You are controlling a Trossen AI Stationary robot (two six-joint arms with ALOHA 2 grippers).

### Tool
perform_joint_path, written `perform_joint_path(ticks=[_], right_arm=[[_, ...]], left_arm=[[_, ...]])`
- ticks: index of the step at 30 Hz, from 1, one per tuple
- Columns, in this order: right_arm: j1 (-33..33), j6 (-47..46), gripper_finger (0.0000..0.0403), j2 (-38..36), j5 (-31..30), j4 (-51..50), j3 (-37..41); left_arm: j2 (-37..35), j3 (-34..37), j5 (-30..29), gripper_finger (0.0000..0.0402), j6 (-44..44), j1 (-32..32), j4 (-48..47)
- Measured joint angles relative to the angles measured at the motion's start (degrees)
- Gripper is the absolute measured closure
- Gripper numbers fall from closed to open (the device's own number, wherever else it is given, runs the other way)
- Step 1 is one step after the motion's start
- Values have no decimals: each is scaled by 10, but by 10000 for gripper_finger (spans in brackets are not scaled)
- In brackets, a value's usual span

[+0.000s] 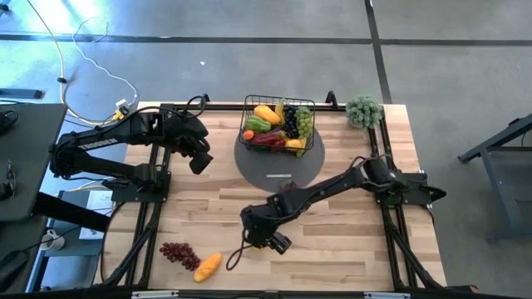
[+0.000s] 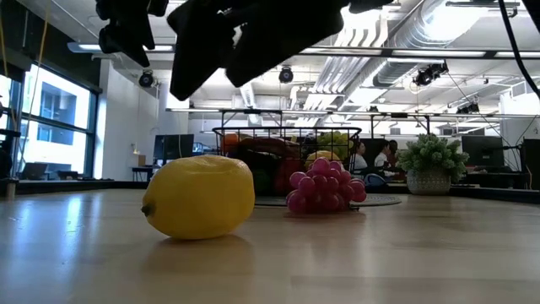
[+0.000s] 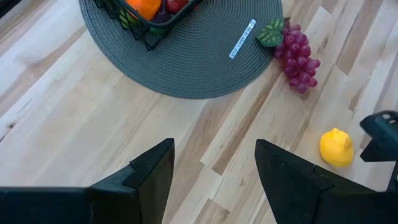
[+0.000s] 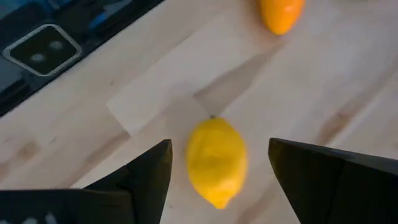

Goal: Build produce basket
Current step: Put the yellow lemon into the wire basket

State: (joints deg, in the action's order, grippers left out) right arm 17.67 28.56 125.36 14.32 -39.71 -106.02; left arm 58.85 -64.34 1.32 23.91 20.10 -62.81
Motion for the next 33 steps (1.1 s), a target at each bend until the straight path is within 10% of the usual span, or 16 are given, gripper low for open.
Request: perform_joint_path(ticks=[24, 33], right_arm=[[-9, 0, 161, 85, 2, 14, 0], [-18, -69, 281, 84, 2, -4, -1]], left_arm=[[0, 0, -5, 190, -18, 0, 0], [0, 0, -7, 190, -20, 0, -1]])
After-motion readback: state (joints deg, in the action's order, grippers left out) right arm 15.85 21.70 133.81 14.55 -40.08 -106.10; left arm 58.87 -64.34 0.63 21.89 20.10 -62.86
